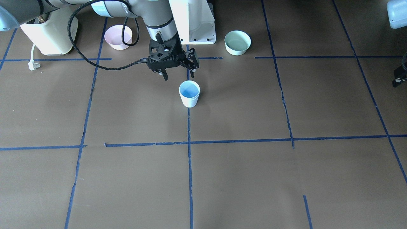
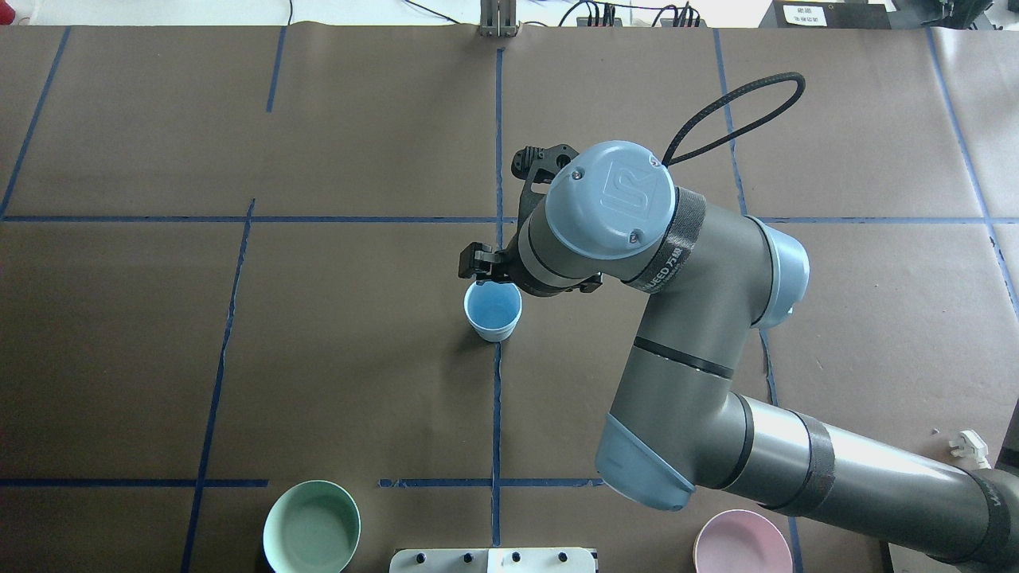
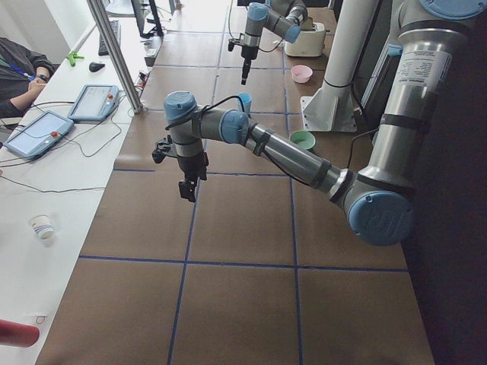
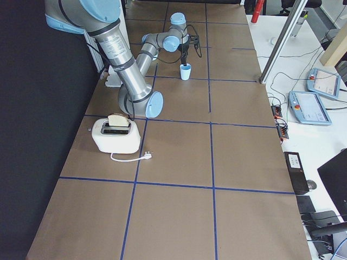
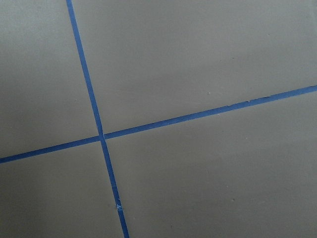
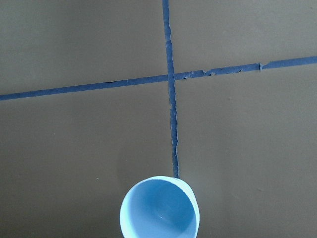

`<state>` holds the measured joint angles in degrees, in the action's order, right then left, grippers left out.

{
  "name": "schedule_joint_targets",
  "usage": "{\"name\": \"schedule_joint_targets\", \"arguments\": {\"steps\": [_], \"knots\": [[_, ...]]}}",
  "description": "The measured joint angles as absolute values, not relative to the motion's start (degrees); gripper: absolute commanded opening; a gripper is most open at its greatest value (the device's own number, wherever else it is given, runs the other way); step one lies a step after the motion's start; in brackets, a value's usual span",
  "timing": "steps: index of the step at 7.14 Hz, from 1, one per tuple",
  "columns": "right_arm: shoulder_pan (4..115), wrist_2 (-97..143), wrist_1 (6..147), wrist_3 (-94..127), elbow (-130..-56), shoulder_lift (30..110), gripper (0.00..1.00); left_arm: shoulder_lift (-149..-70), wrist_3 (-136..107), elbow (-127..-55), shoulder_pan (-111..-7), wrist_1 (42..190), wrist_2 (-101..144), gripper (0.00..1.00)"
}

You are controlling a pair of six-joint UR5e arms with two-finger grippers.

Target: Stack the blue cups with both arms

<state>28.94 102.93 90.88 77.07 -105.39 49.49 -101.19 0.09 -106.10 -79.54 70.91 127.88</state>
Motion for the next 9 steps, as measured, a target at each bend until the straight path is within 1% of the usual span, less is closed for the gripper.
{"name": "schedule_joint_targets", "arguments": {"steps": [3, 5, 7, 9], "knots": [[30.2, 103.2, 92.0, 76.9, -106.7, 49.5, 1.00, -101.1, 0.1, -106.0, -79.6, 70.9, 127.9, 1.00], [33.7, 104.5, 99.5, 72.5, -110.5, 50.1, 1.00, -100.6, 0.1, -105.7, -80.3, 70.9, 128.6, 1.00], [41.4, 110.7, 103.9, 61.6, -114.2, 54.6, 1.00, -98.7, 3.1, -103.5, -83.0, 70.9, 131.2, 1.00], [51.0, 118.8, 104.2, 49.3, -116.2, 62.3, 1.00, -97.4, 10.9, -99.7, -87.3, 71.0, 131.9, 1.00]]}}
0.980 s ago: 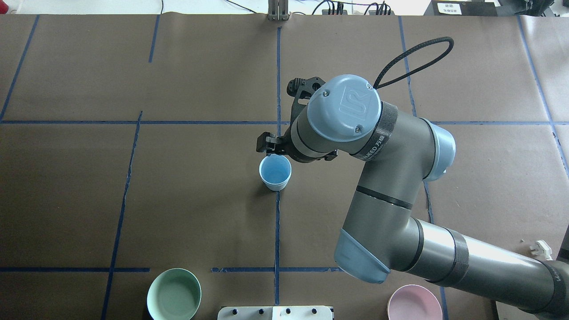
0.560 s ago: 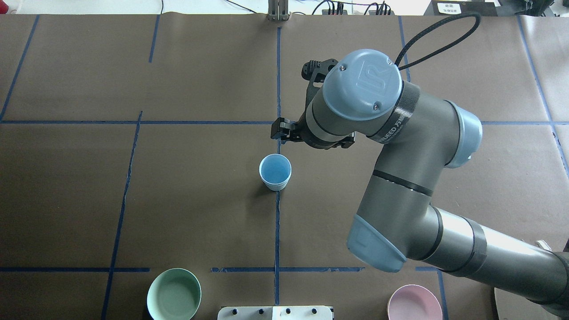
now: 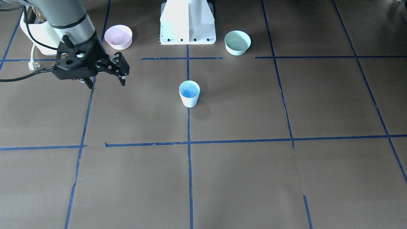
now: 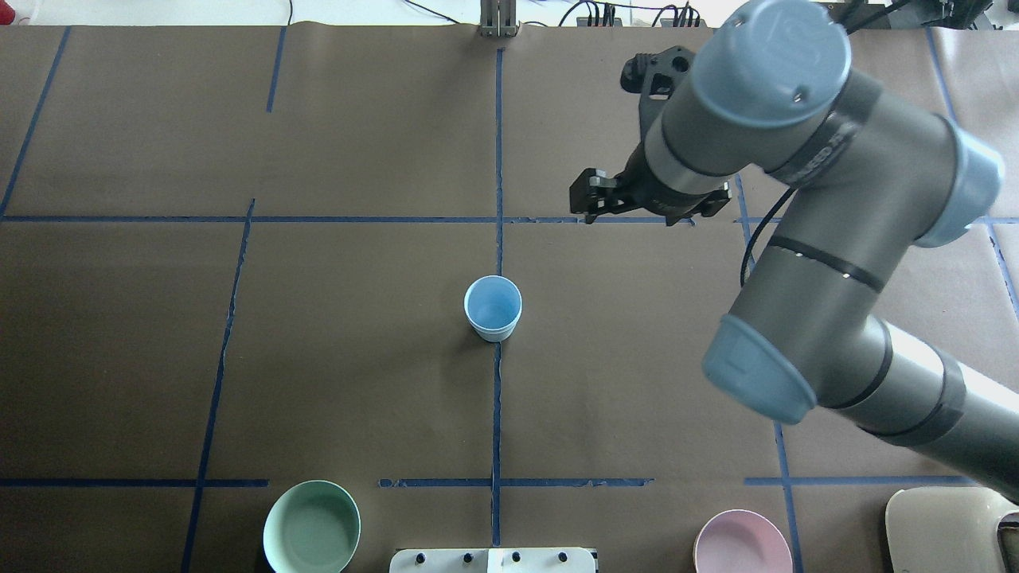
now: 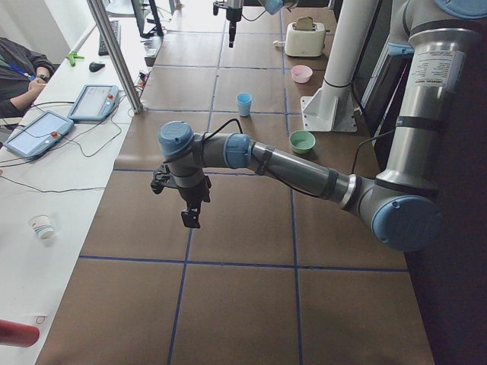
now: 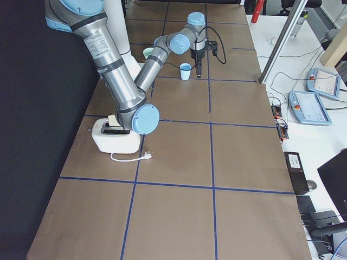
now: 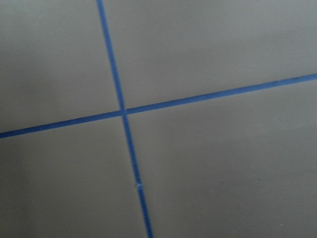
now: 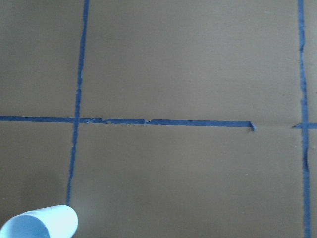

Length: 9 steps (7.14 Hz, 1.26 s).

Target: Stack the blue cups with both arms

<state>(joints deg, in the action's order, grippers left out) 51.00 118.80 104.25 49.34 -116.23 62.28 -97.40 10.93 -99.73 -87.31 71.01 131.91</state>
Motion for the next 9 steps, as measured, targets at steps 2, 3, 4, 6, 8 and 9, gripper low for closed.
{"name": "schedule_joint_targets", "arguments": {"steps": [2, 3, 4, 6, 8, 9], "knots": [[61.6, 125.8, 104.2, 31.4, -116.3, 72.6, 1.00, -96.8, 14.7, -96.5, -89.4, 72.4, 132.0, 1.00], [67.0, 129.0, 104.1, 22.0, -115.4, 78.0, 1.00, -96.1, 15.7, -95.6, -90.3, 73.6, 132.0, 1.00], [71.4, 131.4, 103.2, 14.0, -113.8, 82.5, 1.00, -95.6, 16.6, -95.2, -90.9, 74.5, 132.0, 1.00], [78.6, 134.9, 96.5, 5.0, -107.3, 89.1, 1.00, -94.8, 17.1, -95.3, -91.3, 75.1, 132.0, 1.00], [82.4, 137.9, 87.2, 3.5, -98.6, 89.7, 1.00, -94.1, 17.1, -95.3, -91.4, 75.2, 132.0, 1.00], [83.4, 138.2, 84.3, 3.5, -95.4, 89.9, 1.00, -93.1, 17.1, -95.2, -91.4, 75.3, 132.0, 1.00]]}}
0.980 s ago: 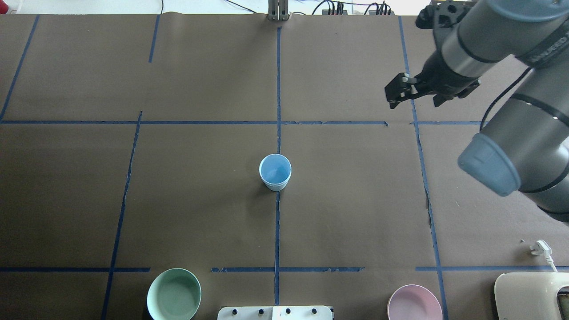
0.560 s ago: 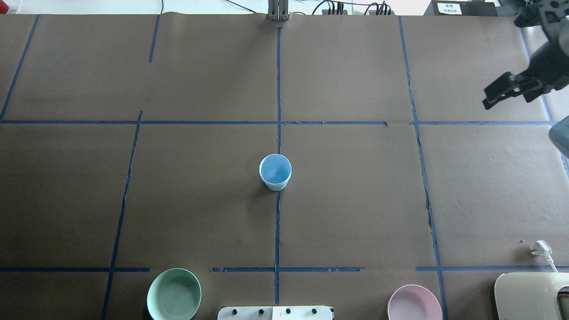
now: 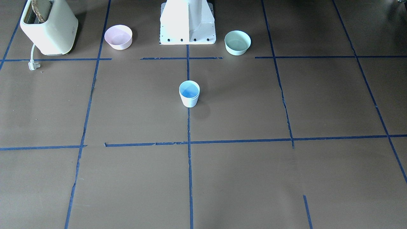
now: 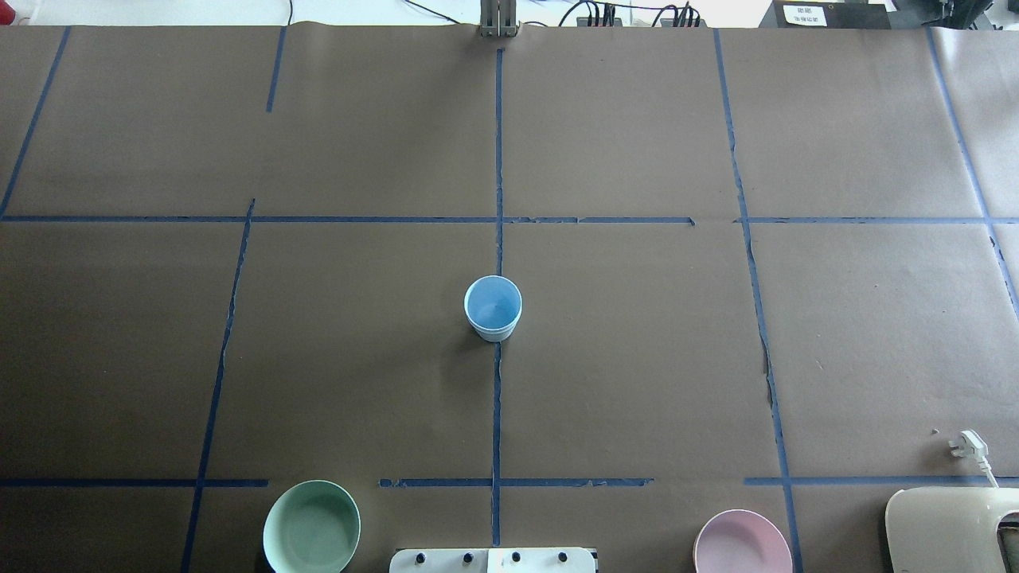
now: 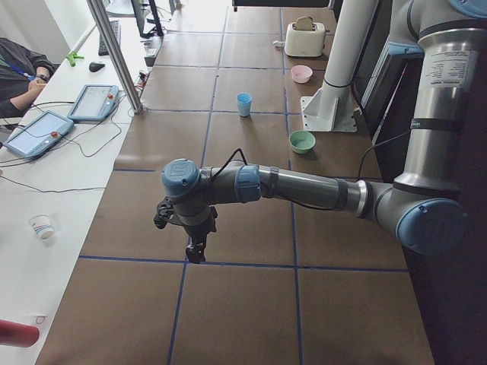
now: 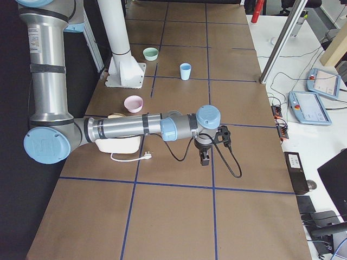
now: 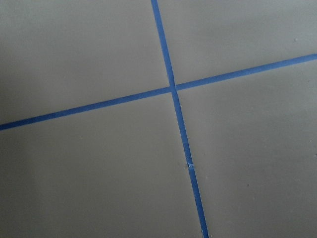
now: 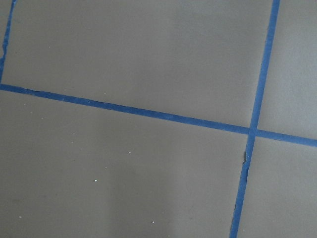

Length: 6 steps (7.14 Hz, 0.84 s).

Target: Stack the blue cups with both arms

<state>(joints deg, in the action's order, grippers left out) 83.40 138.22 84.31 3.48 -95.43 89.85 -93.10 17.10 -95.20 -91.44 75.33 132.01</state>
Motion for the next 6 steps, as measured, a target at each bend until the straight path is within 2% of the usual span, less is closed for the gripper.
{"name": "schedule_joint_targets", "arguments": {"steps": [3, 6], "knots": [[86.6, 138.7, 82.3, 3.8, -92.1, 91.6, 1.00, -90.0, 16.6, -93.9, -91.5, 77.0, 132.8, 1.00], [88.8, 139.0, 82.5, 3.8, -92.0, 92.1, 1.00, -89.6, 16.5, -88.2, -91.5, 83.2, 134.7, 1.00]]}}
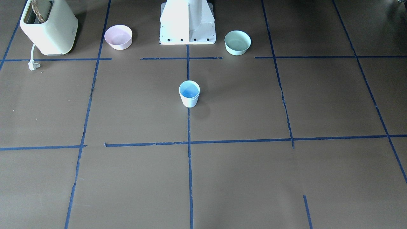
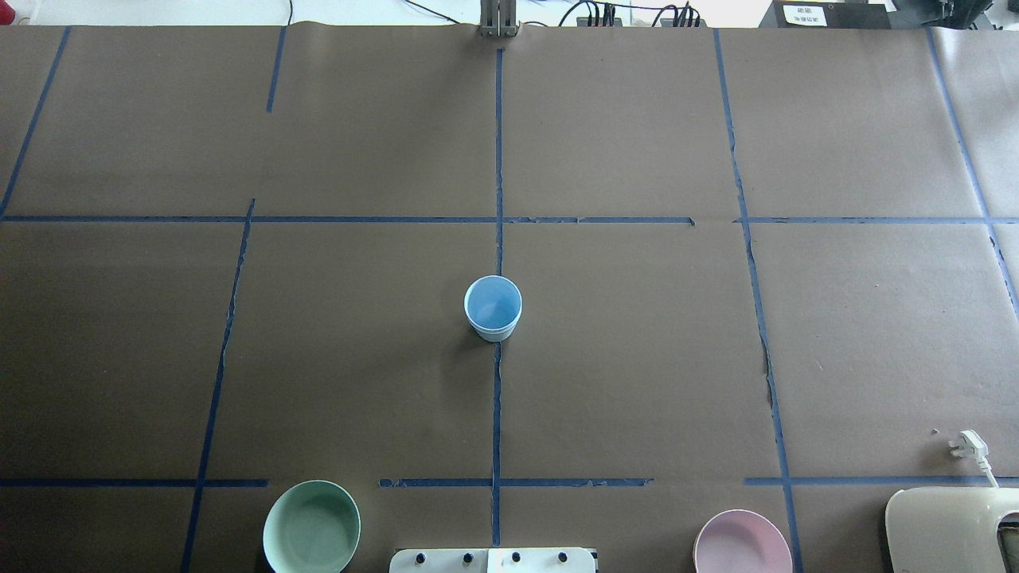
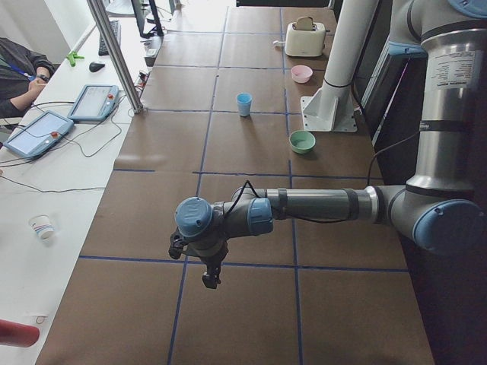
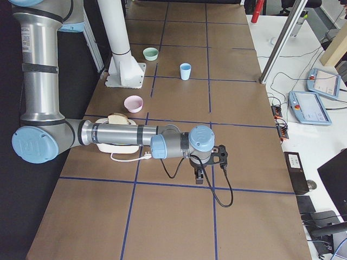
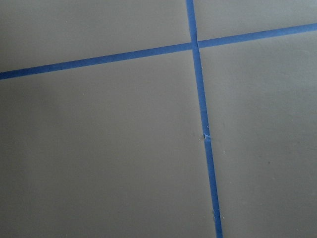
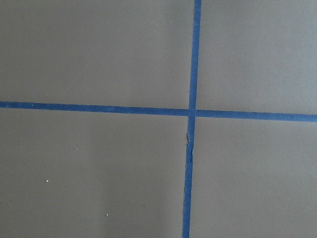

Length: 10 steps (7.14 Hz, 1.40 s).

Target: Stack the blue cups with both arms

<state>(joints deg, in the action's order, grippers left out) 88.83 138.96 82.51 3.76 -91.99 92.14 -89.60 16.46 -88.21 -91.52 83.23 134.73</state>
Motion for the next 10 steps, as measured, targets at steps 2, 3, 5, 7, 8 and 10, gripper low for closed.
{"name": "schedule_joint_targets", "arguments": {"steps": [2, 3, 5, 7, 8, 10], "knots": [[89.2, 139.0, 82.7, 3.8, -92.1, 92.7, 1.00, -89.6, 15.3, -87.0, -91.5, 85.4, 135.0, 1.00], [89.4, 139.0, 82.9, 3.7, -92.0, 92.9, 1.00, -89.7, 14.7, -87.0, -91.5, 85.6, 135.0, 1.00], [89.9, 138.9, 83.0, 3.7, -92.0, 93.2, 1.00, -89.7, 14.1, -87.0, -91.5, 85.7, 135.0, 1.00], [90.3, 138.6, 83.0, 3.4, -91.5, 93.5, 1.00, -89.8, 14.0, -87.0, -91.5, 85.7, 134.9, 1.00], [90.5, 138.3, 83.1, 3.1, -91.1, 93.5, 1.00, -89.9, 14.0, -87.0, -91.5, 85.7, 134.9, 1.00], [90.6, 137.2, 83.1, 2.7, -90.5, 93.5, 1.00, -89.9, 14.0, -87.0, -91.5, 85.7, 134.9, 1.00]]}}
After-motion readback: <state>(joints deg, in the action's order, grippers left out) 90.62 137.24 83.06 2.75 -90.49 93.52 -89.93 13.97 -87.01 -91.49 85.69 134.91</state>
